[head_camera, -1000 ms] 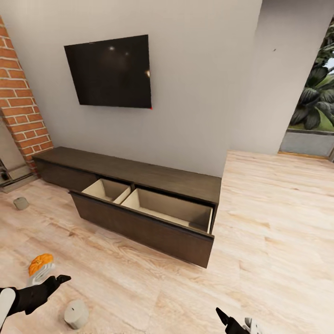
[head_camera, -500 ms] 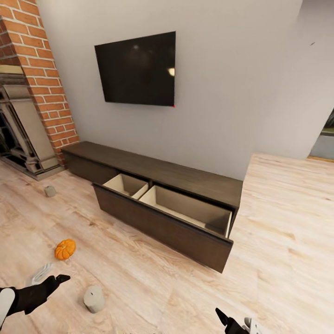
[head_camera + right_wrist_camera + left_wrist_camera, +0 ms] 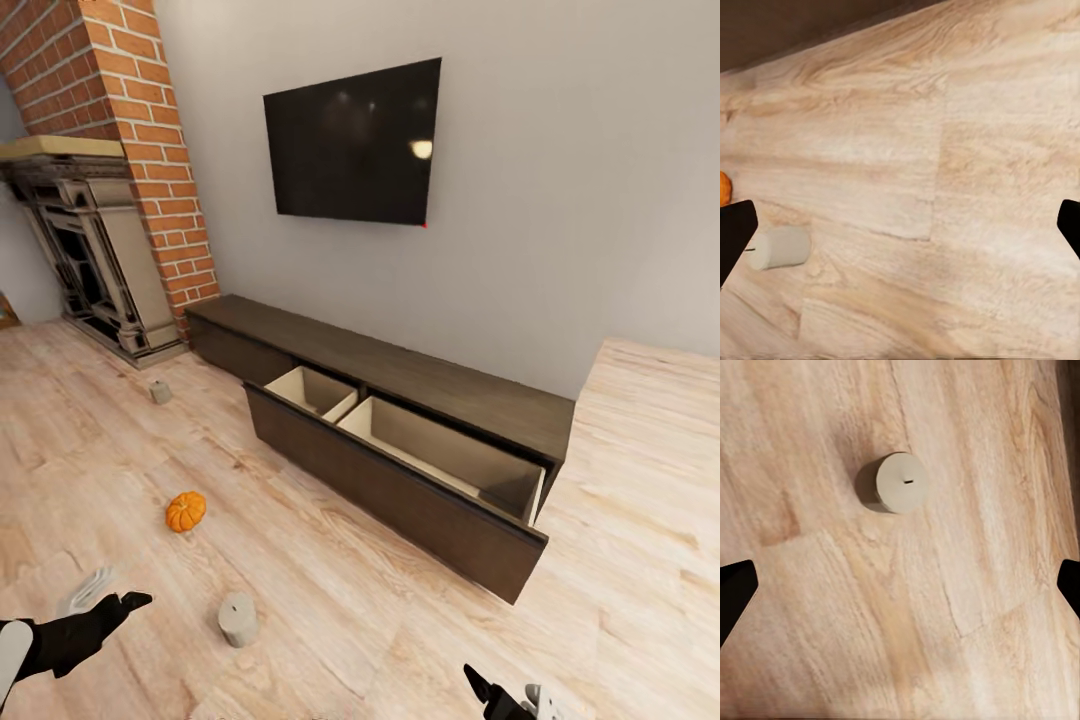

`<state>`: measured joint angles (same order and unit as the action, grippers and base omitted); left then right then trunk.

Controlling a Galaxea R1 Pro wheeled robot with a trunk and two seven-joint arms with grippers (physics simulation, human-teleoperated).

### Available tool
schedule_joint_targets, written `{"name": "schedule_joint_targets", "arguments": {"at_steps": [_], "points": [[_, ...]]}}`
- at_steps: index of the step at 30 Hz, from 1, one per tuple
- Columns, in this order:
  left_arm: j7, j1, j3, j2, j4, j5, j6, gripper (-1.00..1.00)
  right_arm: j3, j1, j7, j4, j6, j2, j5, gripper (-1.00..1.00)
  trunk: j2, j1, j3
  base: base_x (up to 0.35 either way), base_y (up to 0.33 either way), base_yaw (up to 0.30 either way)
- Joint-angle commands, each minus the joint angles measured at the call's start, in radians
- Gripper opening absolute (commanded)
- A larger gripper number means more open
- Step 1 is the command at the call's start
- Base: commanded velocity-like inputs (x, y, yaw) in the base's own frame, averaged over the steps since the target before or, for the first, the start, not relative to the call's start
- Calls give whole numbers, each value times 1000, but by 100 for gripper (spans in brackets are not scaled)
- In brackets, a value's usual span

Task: Place each of the two pumpkins and all three candles from the living room inside a cabinet in the living room (use any cabinet), then make sure every cabinet is closed, and position the cauldron so it is next to a table in the living room.

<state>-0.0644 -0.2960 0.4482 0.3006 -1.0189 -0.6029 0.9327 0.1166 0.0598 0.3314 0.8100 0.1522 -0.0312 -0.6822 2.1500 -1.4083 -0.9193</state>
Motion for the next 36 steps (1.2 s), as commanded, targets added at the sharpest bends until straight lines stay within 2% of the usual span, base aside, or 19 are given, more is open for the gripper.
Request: {"name": "schedule_joint_targets", "arguments": {"at_steps": [1,10,17,19,20,23,24,27,33,36], "points": [[0,0,0,0,0,0,1,100,0,0,0,0,0,0,5,100,0,0,-1,0,0,271],[1,0,-5,-1,0,1,1,100,0,0,1,0,0,1,15,100,0,0,-8,0,0,271],[5,0,-11,-3,0,4,-4,100,0,0,-5,2,0,8,90,100,-42,23,6,0,0,271],[6,0,-18,-5,0,4,-4,100,0,1,-16,2,0,10,100,100,-56,31,11,0,0,271],[7,0,-34,-5,0,4,-5,100,0,1,-31,3,0,10,104,100,-63,35,13,0,0,271],[11,0,-117,-4,0,10,-7,100,-4,4,-104,7,2,17,124,100,-84,46,20,0,0,266],[12,0,-131,-4,0,13,-7,100,-6,4,-117,7,3,19,132,100,-91,50,22,0,0,263],[13,-1,-182,-3,1,48,-7,100,-32,7,-199,9,4,27,186,100,-112,61,29,0,0,260],[18,-2,-199,-6,4,136,-18,100,-78,9,-351,17,3,49,219,100,-154,84,42,0,0,256],[57,-2,-202,-11,5,176,-38,100,-102,10,-470,18,2,65,226,100,-175,96,49,0,0,253]]}}
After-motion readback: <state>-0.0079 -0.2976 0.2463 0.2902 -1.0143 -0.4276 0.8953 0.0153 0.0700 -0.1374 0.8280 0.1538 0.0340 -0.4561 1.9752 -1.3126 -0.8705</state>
